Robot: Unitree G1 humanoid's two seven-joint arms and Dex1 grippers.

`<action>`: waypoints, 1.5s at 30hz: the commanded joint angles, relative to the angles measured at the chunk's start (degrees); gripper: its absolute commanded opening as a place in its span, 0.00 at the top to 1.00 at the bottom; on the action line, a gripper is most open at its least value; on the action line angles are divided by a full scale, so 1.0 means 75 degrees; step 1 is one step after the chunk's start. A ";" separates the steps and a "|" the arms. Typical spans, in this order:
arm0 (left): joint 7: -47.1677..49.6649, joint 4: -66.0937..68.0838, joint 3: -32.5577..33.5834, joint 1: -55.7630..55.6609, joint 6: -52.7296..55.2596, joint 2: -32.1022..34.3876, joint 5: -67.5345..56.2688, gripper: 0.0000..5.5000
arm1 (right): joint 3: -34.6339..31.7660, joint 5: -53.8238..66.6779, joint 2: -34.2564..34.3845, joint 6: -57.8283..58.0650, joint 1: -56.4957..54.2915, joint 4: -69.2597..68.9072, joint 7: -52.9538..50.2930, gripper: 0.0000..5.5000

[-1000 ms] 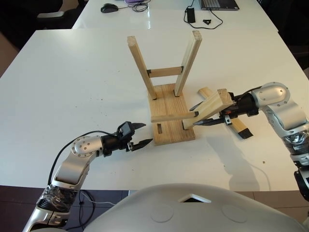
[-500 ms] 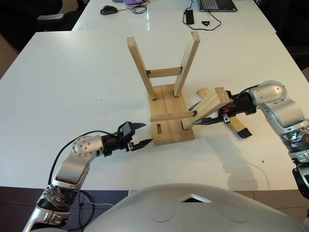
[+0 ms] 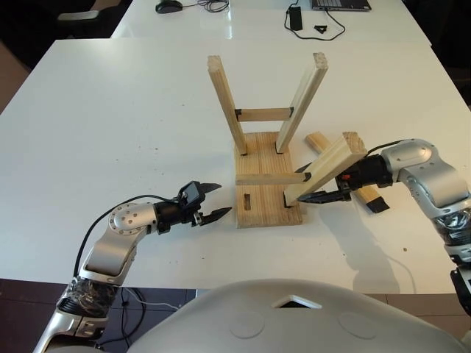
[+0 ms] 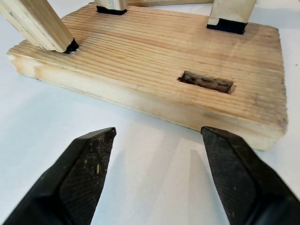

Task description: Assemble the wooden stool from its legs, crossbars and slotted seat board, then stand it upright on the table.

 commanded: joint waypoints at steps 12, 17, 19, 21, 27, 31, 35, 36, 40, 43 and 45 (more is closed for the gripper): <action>0.0078 0.0219 0.0015 -0.0089 -0.0076 0.0108 0.0356 0.39 | -0.1302 0.0921 -0.0451 0.0804 0.0871 -0.1697 0.0239 0.42; 0.0055 0.0257 -0.0005 -0.0115 -0.0093 0.0117 0.0365 0.39 | -0.1541 0.0993 -0.0382 0.0874 0.0875 -0.1803 0.0093 0.42; 0.0026 0.0274 -0.0017 -0.0110 -0.0111 0.0145 0.0377 0.39 | -0.1886 0.1241 -0.0405 0.1003 0.0848 -0.1878 0.0000 0.42; -0.0007 0.0279 -0.0016 -0.0083 -0.0128 0.0182 0.0384 0.39 | -0.2320 0.1608 -0.0504 0.1163 0.0853 -0.1914 -0.0001 0.42; -0.0102 0.0237 0.0025 0.0096 -0.0172 0.0331 0.0375 0.39 | -0.3699 0.3271 -0.0838 0.1939 0.0906 -0.2108 0.0403 0.42; -0.0063 0.0206 -0.0032 0.0101 -0.0164 0.0341 0.0362 0.39 | -0.4127 0.4275 -0.0771 0.2475 0.0522 -0.2346 0.0080 0.42; -0.0069 0.0214 -0.0057 0.0102 -0.0184 0.0350 0.0374 0.39 | -0.4738 0.6008 -0.0601 0.3158 -0.0246 -0.2210 -0.0821 0.42; -0.0079 0.0225 -0.0059 0.0100 -0.0196 0.0359 0.0377 0.39 | -0.4861 0.6486 -0.0549 0.3293 -0.0477 -0.2129 -0.1156 0.42; -0.0090 0.0239 -0.0070 0.0062 -0.0198 0.0373 0.0378 0.39 | -0.4967 0.7748 -0.0282 0.3580 -0.0968 -0.2203 -0.2356 0.42; -0.0098 0.0225 -0.0068 0.0061 -0.0188 0.0389 0.0370 0.39 | -0.4851 0.8321 -0.0144 0.3707 -0.0871 -0.2738 -0.2859 0.42; -0.0101 0.0199 -0.0068 0.0079 -0.0168 0.0403 0.0365 0.39 | -0.4749 0.8591 -0.0042 0.3752 -0.0828 -0.2989 -0.3147 0.42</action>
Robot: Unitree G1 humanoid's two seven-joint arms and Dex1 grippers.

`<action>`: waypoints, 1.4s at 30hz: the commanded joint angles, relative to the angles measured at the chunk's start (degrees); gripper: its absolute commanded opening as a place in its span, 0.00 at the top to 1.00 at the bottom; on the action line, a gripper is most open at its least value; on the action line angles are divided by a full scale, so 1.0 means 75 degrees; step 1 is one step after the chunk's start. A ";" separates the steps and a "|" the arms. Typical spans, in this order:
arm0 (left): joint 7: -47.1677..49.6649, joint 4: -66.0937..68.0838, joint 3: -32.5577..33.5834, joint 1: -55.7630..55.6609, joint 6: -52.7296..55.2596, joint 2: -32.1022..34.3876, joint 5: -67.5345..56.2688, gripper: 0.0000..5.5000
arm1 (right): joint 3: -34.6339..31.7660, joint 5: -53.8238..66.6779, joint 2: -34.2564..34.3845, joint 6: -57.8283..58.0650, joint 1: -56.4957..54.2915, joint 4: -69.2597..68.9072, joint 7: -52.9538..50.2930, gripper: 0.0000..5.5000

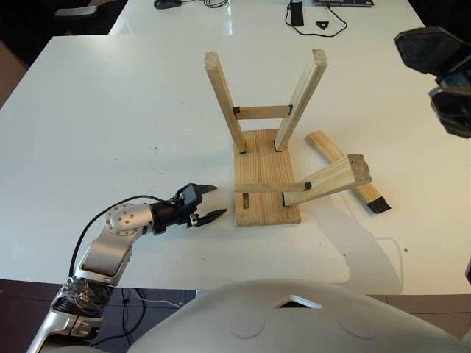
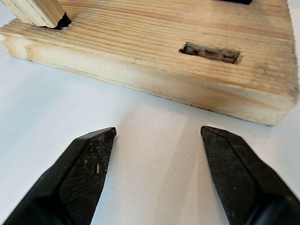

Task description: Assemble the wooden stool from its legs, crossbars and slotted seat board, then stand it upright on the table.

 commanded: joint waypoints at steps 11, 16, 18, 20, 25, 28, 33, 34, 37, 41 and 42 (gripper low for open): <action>-0.0179 0.0053 -0.0114 0.0012 0.0125 0.0211 0.0142 0.39 | 0.0500 0.0967 0.0760 -0.0204 -0.0144 -0.1098 -0.1395 0.42; -0.0185 -0.0007 -0.0154 0.0045 0.0146 0.0219 0.0157 0.39 | 0.1796 -0.1141 0.0982 -0.0277 0.1105 -0.1512 -0.0890 0.42; -0.0175 -0.0053 -0.0183 0.0066 0.0171 0.0217 0.0158 0.39 | 0.2722 -0.2615 0.0885 -0.0609 0.2002 -0.1518 -0.0388 0.42; -0.0181 -0.0078 -0.0236 0.0096 0.0174 0.0221 0.0183 0.39 | 0.3490 -0.3751 0.0847 -0.1084 0.2643 -0.1346 0.0009 0.42; -0.0194 -0.0073 -0.0245 0.0097 0.0179 0.0255 0.0193 0.39 | 0.3452 -0.3470 0.1126 -0.1383 0.2248 -0.1330 -0.0240 0.42; -0.0142 -0.0087 -0.0261 0.0094 0.0207 0.0231 0.0210 0.39 | 0.2855 -0.2647 0.1239 -0.1408 0.1532 -0.1158 -0.0623 0.42; -0.0026 -0.0091 -0.0304 0.0104 0.0210 0.0121 0.0241 0.39 | 0.1517 -0.0713 0.1263 -0.1372 0.0201 -0.0524 -0.1617 0.42; 0.0001 -0.0078 -0.0321 0.0082 0.0201 0.0088 0.0253 0.39 | 0.1198 -0.0376 0.1158 -0.1317 -0.0047 -0.0313 -0.1776 0.42; 0.0102 -0.0074 -0.0362 0.0028 0.0192 -0.0021 0.0268 0.39 | 0.0441 -0.0289 0.0607 -0.1074 -0.0369 0.0477 -0.1745 0.42; 0.0336 -0.0136 -0.0421 0.0140 0.0148 -0.0188 0.0310 0.39 | 0.0516 -0.2884 -0.0793 -0.1448 0.0906 0.1477 -0.0174 0.42; 0.0422 -0.0171 -0.0422 0.0224 0.0133 -0.0236 0.0315 0.39 | 0.0754 -0.3638 -0.1117 -0.1701 0.1387 0.1776 0.0307 0.42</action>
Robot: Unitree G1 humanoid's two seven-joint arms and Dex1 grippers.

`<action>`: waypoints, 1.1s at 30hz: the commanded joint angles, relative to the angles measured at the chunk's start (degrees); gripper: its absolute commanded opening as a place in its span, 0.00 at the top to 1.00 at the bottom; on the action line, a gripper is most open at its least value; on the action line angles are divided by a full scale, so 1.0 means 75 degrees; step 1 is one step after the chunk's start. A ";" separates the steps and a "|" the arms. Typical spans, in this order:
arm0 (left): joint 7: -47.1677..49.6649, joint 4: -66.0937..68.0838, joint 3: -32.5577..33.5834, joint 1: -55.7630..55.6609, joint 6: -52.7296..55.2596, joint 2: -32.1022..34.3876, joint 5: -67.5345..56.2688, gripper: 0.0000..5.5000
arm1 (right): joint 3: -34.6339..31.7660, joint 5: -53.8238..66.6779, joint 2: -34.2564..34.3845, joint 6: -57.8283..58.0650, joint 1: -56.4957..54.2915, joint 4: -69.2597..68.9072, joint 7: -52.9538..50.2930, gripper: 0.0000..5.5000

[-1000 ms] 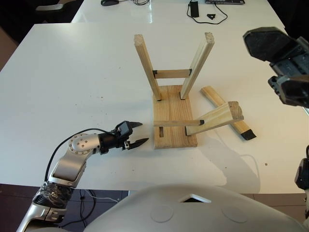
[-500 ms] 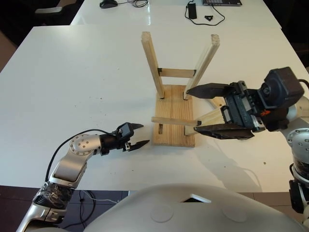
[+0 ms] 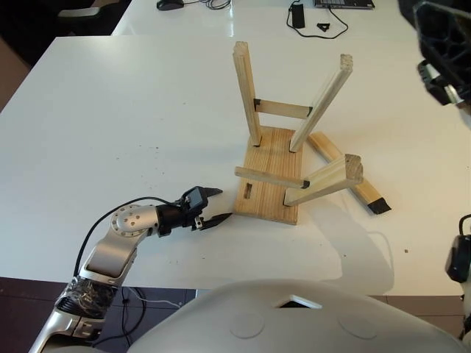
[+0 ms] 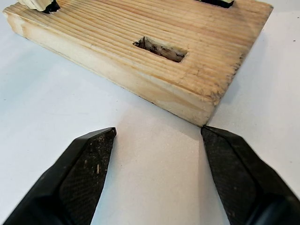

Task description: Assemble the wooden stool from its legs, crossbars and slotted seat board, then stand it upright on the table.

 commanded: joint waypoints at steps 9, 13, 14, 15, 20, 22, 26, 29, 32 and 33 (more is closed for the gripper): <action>0.0648 -0.0306 -0.0260 0.0415 0.0121 -0.0472 0.0134 0.39 | 0.1666 -0.5836 -0.1331 -0.2105 0.3007 0.2567 0.2769 0.27; 0.0722 -0.0416 -0.0352 0.0308 0.0250 -0.0606 0.0175 0.39 | 0.1967 -0.6573 -0.0854 -0.2500 0.3121 0.3292 0.2665 0.27; 0.0717 -0.0438 -0.0368 0.0294 0.0264 -0.0608 0.0182 0.39 | 0.1993 -0.6666 -0.0757 -0.2525 0.3203 0.3265 0.2632 0.27; 0.0713 -0.0460 -0.0365 0.0297 0.0274 -0.0597 0.0180 0.39 | 0.2008 -0.6752 -0.0671 -0.2539 0.3279 0.3212 0.2607 0.27; 0.0690 -0.0504 -0.0328 0.0291 0.0321 -0.0557 0.0169 0.39 | 0.2218 -0.7469 -0.0354 -0.2884 0.3647 0.3372 0.2265 0.27; 0.0686 -0.0521 -0.0322 0.0299 0.0339 -0.0543 0.0169 0.39 | 0.2297 -0.7785 -0.0236 -0.3082 0.3718 0.3505 0.2095 0.27; 0.0653 -0.0482 -0.0313 0.0276 0.0335 -0.0513 0.0174 0.39 | 0.2355 -0.8211 -0.0076 -0.3437 0.3689 0.3802 0.1803 0.27; 0.0625 -0.0455 -0.0295 0.0225 0.0341 -0.0494 0.0158 0.39 | 0.2310 -0.8403 0.0035 -0.3600 0.3509 0.4092 0.1616 0.30; 0.0604 -0.0438 -0.0279 0.0193 0.0347 -0.0483 0.0144 0.39 | 0.2264 -0.8430 0.0101 -0.3685 0.3410 0.4233 0.1569 0.37; 0.0608 -0.0434 -0.0274 0.0190 0.0349 -0.0485 0.0148 0.39 | 0.2264 -0.8453 0.0129 -0.3720 0.3377 0.4270 0.1545 0.40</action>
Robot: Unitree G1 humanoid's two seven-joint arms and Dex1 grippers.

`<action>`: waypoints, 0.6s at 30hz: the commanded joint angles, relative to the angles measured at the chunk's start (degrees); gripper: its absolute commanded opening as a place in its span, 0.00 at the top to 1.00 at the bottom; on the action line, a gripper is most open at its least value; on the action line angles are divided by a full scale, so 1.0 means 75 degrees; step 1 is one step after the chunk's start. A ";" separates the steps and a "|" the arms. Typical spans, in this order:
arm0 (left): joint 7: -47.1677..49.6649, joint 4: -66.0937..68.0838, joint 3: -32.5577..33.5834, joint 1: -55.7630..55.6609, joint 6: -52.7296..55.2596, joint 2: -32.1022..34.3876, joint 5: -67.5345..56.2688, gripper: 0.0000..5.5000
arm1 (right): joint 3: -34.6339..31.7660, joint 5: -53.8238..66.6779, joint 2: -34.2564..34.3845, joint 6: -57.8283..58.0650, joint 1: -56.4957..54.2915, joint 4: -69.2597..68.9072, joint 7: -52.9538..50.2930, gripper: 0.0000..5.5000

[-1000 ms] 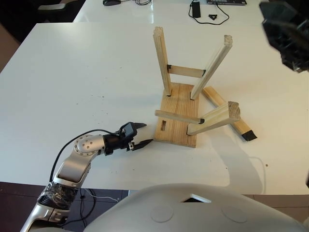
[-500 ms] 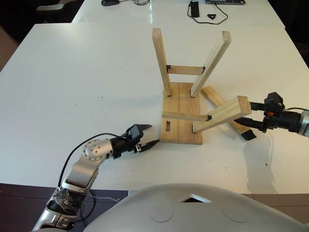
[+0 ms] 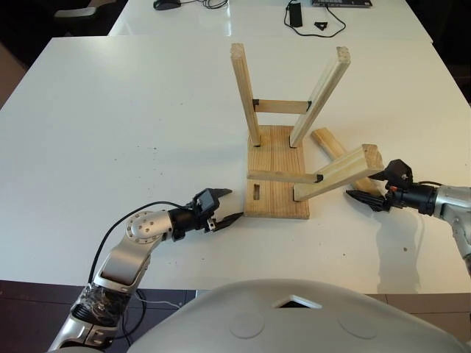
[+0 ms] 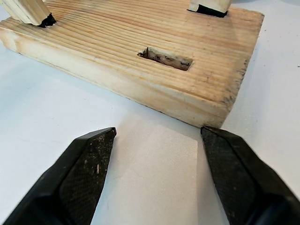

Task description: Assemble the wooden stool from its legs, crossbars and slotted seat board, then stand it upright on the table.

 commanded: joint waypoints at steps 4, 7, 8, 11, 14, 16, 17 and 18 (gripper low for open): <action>-0.0020 0.0047 0.0054 -0.0087 0.0088 0.0059 0.0003 0.39 | 0.0033 -0.0264 0.0192 -0.0066 -0.0070 0.0290 -0.0135 0.52; 0.0022 0.0104 0.0092 -0.0166 0.0112 0.0011 -0.0016 0.39 | 0.0003 -0.0284 0.0280 -0.0123 -0.0189 0.0421 -0.0248 0.58; 0.0030 0.0122 0.0097 -0.0206 0.0128 -0.0007 -0.0025 0.39 | -0.0003 -0.0319 0.0313 -0.0140 -0.0257 0.0493 -0.0315 0.62; 0.0018 0.0104 0.0044 -0.0321 0.0196 -0.0107 -0.0096 0.39 | -0.0070 -0.0480 0.0429 -0.0175 -0.0552 0.0816 -0.0640 0.63; -0.0029 0.0049 -0.0047 -0.0445 0.0332 -0.0279 -0.0247 0.39 | -0.0614 0.0126 0.0705 0.0264 -0.1038 0.0926 -0.0856 0.63; -0.0120 -0.0099 0.0164 -0.0418 0.0426 -0.0199 -0.0451 0.39 | -0.1308 0.1071 0.0928 0.0853 -0.1423 0.0654 -0.0862 0.63; -0.0151 -0.0169 0.0378 -0.0375 0.0482 -0.0119 -0.0605 0.39 | -0.1607 0.1482 0.0984 0.1160 -0.1549 0.0431 -0.0876 0.63; -0.0162 -0.0203 0.0661 -0.0318 0.0522 -0.0022 -0.0778 0.39 | -0.1874 0.1822 0.1004 0.1424 -0.1669 0.0240 -0.0914 0.63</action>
